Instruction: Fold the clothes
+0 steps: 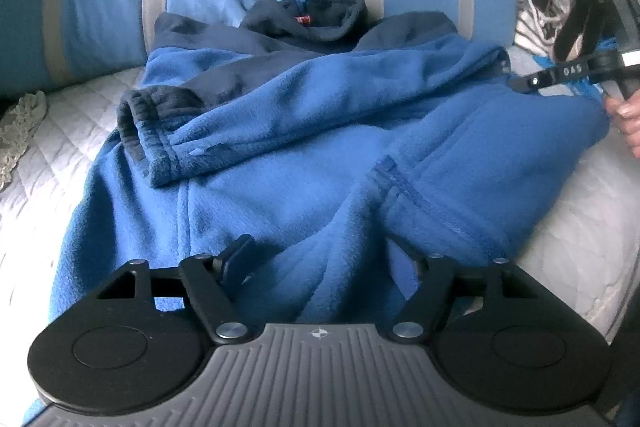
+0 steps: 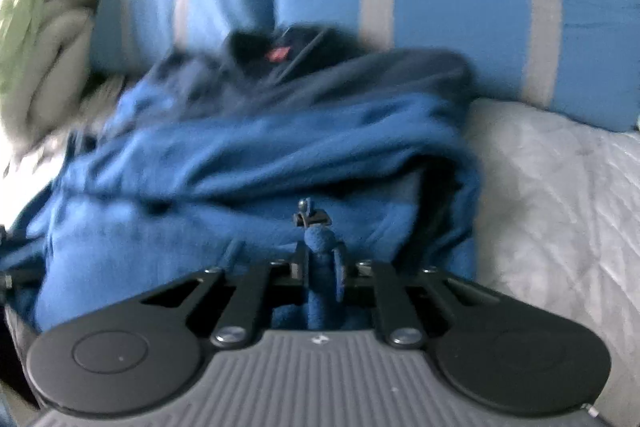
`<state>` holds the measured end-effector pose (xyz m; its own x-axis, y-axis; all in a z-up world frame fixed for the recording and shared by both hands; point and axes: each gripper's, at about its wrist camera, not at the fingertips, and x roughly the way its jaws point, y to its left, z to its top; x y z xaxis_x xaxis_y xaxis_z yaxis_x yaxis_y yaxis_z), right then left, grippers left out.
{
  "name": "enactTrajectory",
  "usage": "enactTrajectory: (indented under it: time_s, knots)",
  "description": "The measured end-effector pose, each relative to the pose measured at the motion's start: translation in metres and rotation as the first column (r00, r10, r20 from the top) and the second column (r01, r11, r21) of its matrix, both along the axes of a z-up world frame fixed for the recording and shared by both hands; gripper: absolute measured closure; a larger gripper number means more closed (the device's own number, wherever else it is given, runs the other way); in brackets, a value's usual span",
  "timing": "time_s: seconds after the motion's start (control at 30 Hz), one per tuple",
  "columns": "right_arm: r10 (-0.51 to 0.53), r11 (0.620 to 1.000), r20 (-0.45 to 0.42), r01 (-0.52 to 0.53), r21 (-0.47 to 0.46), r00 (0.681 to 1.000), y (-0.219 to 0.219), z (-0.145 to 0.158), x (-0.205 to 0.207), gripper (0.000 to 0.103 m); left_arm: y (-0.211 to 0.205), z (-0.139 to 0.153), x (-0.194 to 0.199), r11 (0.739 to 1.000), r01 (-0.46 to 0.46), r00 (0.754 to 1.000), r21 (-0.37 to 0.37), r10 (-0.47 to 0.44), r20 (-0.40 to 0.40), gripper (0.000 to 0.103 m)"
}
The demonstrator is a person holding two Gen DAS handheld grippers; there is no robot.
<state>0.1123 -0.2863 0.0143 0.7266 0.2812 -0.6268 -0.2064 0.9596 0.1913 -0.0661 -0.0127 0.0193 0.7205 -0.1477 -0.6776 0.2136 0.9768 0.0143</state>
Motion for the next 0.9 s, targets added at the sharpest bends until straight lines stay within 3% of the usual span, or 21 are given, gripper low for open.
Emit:
enactTrajectory:
  time_s: [0.1,0.2,0.37,0.43,0.6,0.7,0.9]
  knots:
    - [-0.061,0.997,0.073,0.057,0.046,0.995,-0.008,0.014,-0.006,0.092,0.002,0.003,-0.004,0.999,0.009,1.000,-0.034,-0.008,0.030,0.031]
    - [-0.098,0.995,0.144,0.093,0.038,0.985,-0.003,0.025,-0.010,0.092,0.000,0.017,-0.015,0.999,0.042,0.994,-0.021,-0.039,0.104,0.031]
    - [-0.163,0.987,0.237,0.159,0.038,0.958,0.000,0.043,-0.014,0.092,0.009,0.056,-0.066,0.997,0.078,0.958,-0.028,-0.067,0.279,0.026]
    - [-0.196,0.981,0.245,0.190,0.047,0.949,-0.003,0.046,-0.012,0.092,0.016,0.068,-0.089,0.996,0.090,0.946,0.008,-0.088,0.312,0.025]
    - [-0.250,0.968,0.248,0.240,0.069,0.936,-0.012,0.047,-0.007,0.092,0.033,0.078,-0.129,0.978,0.089,0.926,0.190,-0.152,0.347,0.023]
    - [-0.263,0.965,0.245,0.248,0.089,0.933,-0.015,0.048,-0.008,0.092,0.049,0.076,-0.134,0.961,0.021,0.933,0.275,-0.118,0.341,0.021]
    - [-0.256,0.966,0.243,0.242,0.085,0.936,-0.013,0.047,-0.010,0.092,0.083,0.079,-0.115,0.966,-0.048,0.967,0.253,-0.018,0.254,0.021]
